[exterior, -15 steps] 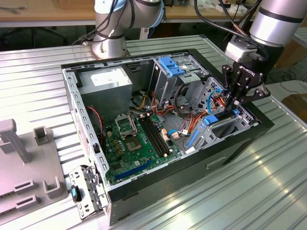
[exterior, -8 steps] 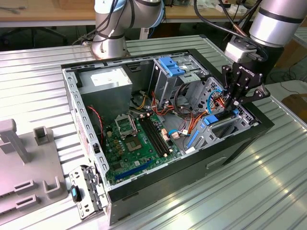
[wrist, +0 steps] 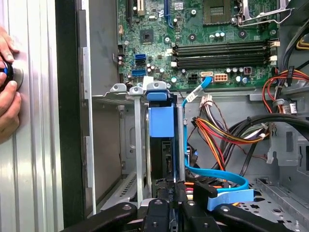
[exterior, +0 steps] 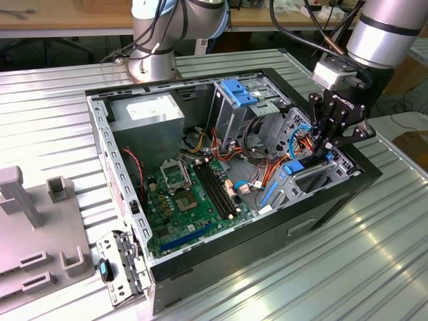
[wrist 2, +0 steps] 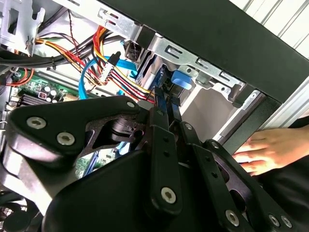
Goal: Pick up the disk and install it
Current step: 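Insert the first disk wire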
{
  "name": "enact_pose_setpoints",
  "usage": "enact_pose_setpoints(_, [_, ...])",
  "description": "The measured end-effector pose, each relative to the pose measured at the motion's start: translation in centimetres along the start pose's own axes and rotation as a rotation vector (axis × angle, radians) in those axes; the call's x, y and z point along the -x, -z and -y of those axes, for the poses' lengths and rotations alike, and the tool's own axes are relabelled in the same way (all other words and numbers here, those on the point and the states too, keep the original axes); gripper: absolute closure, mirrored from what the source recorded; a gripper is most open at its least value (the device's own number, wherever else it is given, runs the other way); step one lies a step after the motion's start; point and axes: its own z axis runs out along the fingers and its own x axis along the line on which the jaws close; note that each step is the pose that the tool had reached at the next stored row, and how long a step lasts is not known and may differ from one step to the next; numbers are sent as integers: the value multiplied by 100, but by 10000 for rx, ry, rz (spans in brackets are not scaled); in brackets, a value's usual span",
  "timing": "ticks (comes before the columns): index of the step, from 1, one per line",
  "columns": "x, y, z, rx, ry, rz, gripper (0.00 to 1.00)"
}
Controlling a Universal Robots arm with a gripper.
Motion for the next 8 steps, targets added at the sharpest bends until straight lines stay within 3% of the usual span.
enact_pose_setpoints(3, [1,-13,0,0,1,1,83])
enact_pose_setpoints(8, [-5,29,0,0,0,6,83])
